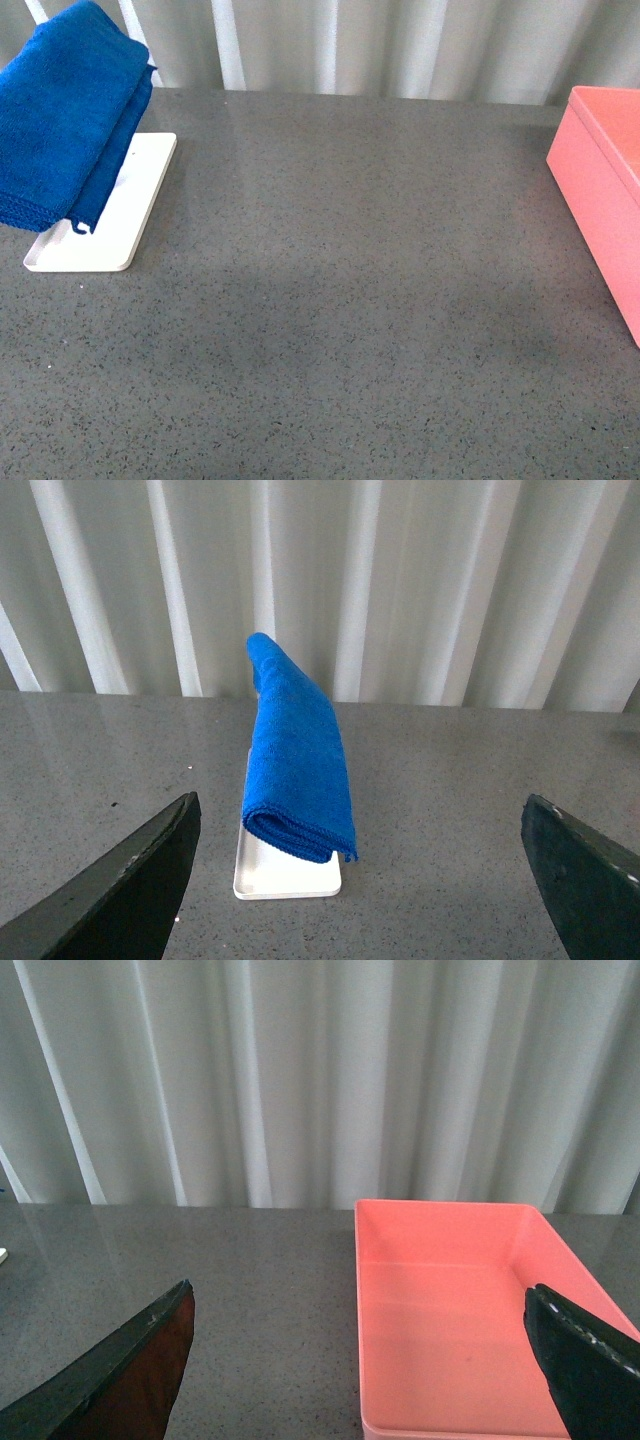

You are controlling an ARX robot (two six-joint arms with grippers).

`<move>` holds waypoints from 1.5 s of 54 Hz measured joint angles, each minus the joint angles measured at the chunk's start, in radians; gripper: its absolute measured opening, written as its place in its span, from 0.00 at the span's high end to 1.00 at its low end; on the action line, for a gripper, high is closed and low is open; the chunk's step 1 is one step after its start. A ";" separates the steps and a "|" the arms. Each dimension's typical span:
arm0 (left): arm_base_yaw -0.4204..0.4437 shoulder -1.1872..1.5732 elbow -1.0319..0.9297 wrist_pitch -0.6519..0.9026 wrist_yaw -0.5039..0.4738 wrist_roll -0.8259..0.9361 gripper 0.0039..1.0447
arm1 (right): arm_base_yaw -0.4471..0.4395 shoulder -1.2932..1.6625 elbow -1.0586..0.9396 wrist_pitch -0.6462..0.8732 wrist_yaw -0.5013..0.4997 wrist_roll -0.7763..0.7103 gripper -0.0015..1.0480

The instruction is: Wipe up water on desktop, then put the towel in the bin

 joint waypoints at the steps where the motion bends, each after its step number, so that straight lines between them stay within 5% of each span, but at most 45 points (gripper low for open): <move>1: 0.000 0.000 0.000 0.000 0.000 0.000 0.06 | 0.000 0.000 0.000 0.000 0.000 0.000 0.07; 81: 0.000 0.000 0.000 0.000 0.000 0.000 0.06 | 0.000 0.000 0.000 0.000 0.000 0.000 0.07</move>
